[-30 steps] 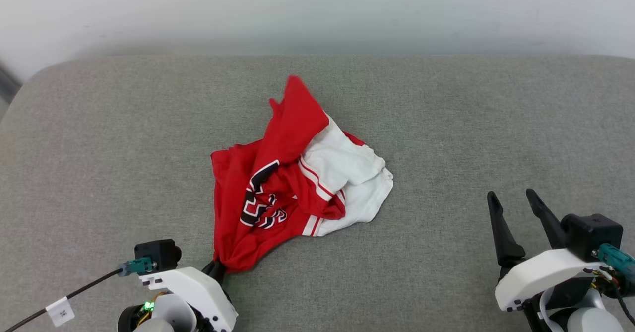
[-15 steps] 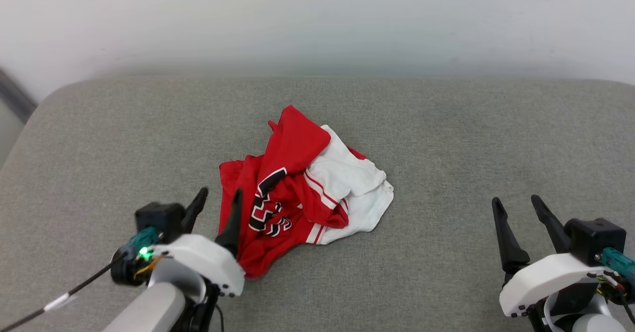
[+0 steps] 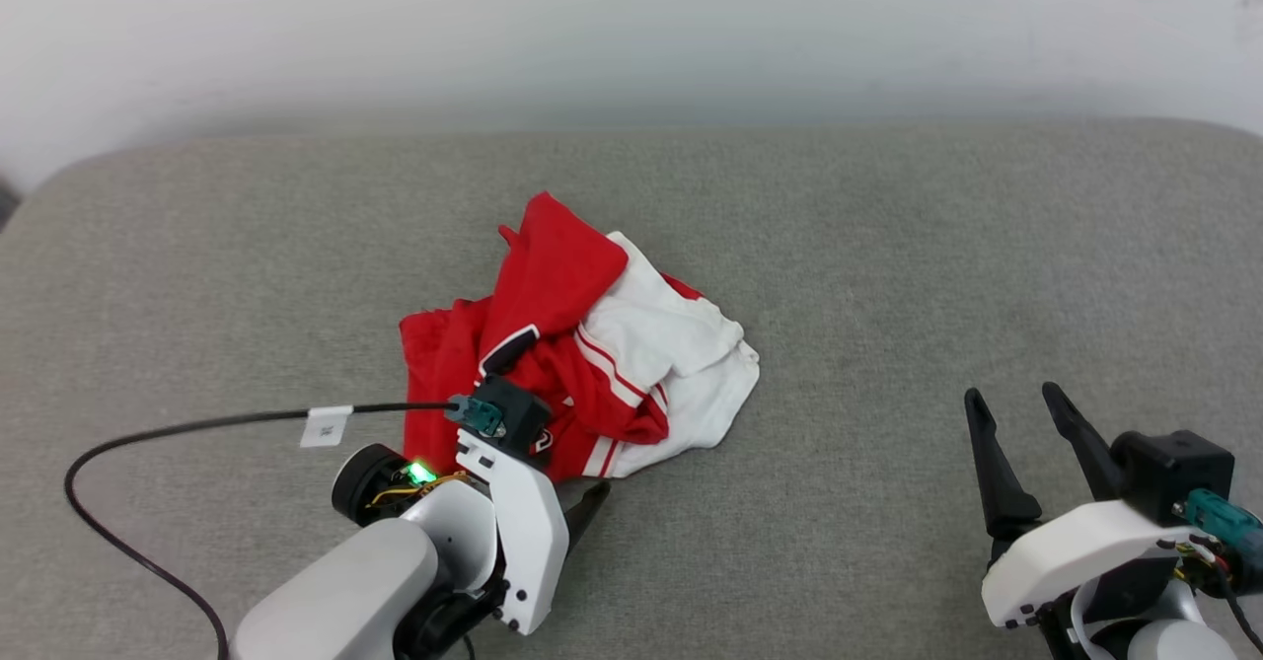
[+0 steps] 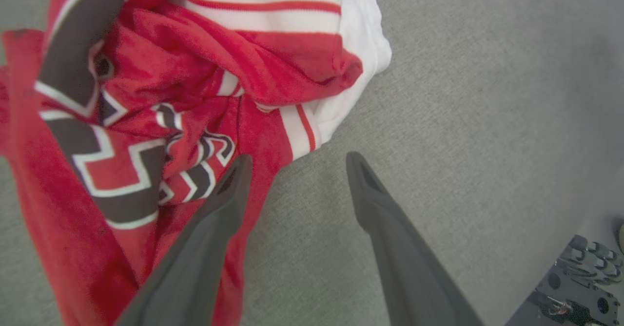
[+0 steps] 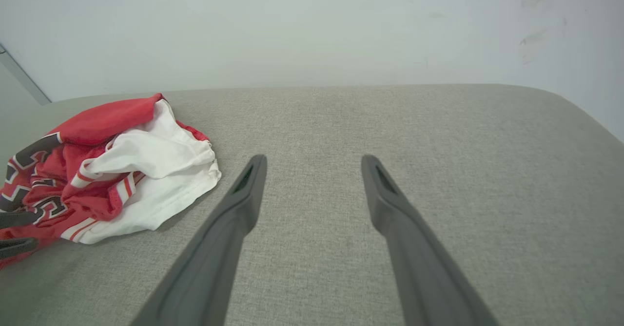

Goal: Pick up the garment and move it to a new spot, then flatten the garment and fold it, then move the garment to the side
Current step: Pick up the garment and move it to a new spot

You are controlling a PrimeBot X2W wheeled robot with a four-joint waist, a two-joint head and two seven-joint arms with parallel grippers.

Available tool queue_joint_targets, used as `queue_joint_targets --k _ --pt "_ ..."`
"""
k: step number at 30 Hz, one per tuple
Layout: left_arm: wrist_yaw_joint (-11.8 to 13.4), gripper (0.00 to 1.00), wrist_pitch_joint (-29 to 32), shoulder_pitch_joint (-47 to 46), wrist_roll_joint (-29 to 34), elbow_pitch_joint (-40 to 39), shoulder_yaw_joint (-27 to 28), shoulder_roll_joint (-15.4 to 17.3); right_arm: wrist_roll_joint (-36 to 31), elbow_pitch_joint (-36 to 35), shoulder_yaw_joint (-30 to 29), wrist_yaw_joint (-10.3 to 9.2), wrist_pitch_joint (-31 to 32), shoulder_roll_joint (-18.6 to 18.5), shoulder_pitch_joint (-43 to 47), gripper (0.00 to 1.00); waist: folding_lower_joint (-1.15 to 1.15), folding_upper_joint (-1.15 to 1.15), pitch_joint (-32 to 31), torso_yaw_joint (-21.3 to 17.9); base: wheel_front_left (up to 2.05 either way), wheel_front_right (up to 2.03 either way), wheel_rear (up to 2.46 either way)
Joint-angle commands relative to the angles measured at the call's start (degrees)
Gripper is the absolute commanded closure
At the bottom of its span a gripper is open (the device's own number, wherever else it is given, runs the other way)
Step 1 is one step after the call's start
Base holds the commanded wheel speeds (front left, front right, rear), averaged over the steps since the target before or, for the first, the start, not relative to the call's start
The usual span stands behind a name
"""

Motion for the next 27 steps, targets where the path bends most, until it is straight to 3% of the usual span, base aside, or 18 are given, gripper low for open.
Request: queue_joint_targets --k 1,9,10,11,12,17,22,27 --pt "-0.8 0.0 1.6 -0.9 -0.6 1.2 -0.4 0.1 0.3 0.0 0.3 -0.03 -0.2 0.0 -0.8 0.0 0.0 0.0 1.2 -0.9 0.0 0.0 0.0" --pt "-2.7 0.0 10.6 -2.5 -2.7 10.2 -3.0 -0.4 1.2 1.9 1.3 -0.03 -1.7 0.0 -2.6 0.0 0.0 0.0 4.0 -3.2 0.0 0.0 0.0" --pt "-3.2 0.25 11.7 -2.5 -2.9 10.7 -3.5 -0.6 1.3 2.2 1.3 -0.04 -1.9 0.0 -2.9 0.0 0.0 0.0 4.2 -3.4 0.0 0.0 0.0" --pt "-3.6 0.66 12.6 -2.5 -3.2 11.1 -4.0 -0.8 1.3 2.4 1.3 -0.04 -2.1 0.0 -3.1 0.0 0.0 0.0 4.3 -3.5 0.0 0.0 0.0" --pt "-4.1 1.0 13.3 -2.3 -3.6 11.3 -4.3 -1.0 1.4 2.6 1.3 -0.03 -2.2 0.0 -3.2 0.0 0.0 0.0 4.3 -3.6 0.0 0.0 0.0" --pt "-5.3 1.0 10.6 -4.8 -1.1 9.6 -4.7 -1.7 1.4 3.9 0.5 -0.03 -2.7 0.0 -3.4 0.0 0.0 0.0 3.7 -3.1 0.0 0.0 0.0" --pt "-4.8 1.0 5.9 -6.9 2.7 4.2 -5.4 -2.3 0.6 4.4 -0.4 -0.03 -2.7 0.0 -2.8 0.0 0.0 0.0 1.4 -1.5 0.0 0.0 0.0" --pt "-4.5 1.0 5.5 -3.9 4.4 -2.4 -8.3 -3.3 0.3 3.8 -1.1 -0.03 -2.1 0.0 -1.5 0.0 0.0 0.0 -0.3 0.0 0.0 0.0 0.0"
